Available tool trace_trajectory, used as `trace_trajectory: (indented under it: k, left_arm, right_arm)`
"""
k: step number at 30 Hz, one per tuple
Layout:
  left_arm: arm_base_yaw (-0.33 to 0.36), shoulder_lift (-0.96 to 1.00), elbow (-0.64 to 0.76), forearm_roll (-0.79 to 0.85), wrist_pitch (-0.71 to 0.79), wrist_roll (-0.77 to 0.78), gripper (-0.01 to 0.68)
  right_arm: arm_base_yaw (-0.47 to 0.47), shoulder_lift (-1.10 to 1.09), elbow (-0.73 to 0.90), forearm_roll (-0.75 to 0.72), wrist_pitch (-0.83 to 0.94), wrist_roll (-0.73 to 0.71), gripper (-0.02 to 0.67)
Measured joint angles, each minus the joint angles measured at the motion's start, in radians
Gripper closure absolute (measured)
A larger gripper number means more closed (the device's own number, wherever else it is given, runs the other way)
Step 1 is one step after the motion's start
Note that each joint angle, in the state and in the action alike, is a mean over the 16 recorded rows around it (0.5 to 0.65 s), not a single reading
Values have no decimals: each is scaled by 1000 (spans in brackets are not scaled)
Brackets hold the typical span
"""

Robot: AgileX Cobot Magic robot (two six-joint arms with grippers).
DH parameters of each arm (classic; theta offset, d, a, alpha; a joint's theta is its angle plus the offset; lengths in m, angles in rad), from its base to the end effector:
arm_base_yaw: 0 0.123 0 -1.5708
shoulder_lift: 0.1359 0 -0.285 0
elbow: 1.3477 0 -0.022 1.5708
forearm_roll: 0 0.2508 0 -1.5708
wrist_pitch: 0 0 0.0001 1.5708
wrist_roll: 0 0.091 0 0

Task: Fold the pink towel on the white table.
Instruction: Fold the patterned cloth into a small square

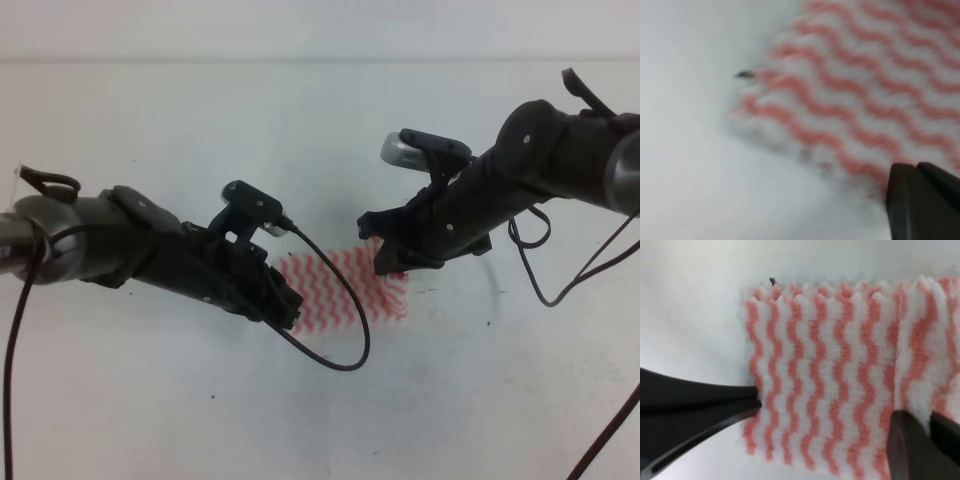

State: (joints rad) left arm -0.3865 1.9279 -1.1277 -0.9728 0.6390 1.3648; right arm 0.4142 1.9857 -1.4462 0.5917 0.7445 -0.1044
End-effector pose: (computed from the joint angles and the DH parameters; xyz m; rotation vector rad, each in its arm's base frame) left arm 0.3296 -0.1827 0.1558 1.2500 2.2666 -0.6461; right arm 0.3725 0.2014 0.2007 -0.2105 2.7541 0.7473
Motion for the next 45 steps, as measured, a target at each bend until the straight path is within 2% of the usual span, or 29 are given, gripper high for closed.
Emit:
trace_trajectory:
  k: [45]
  left_arm:
    - [11,46,-5,-38,3,8,678]
  right_arm:
    - [88,69,-82,40,-17,-2,663]
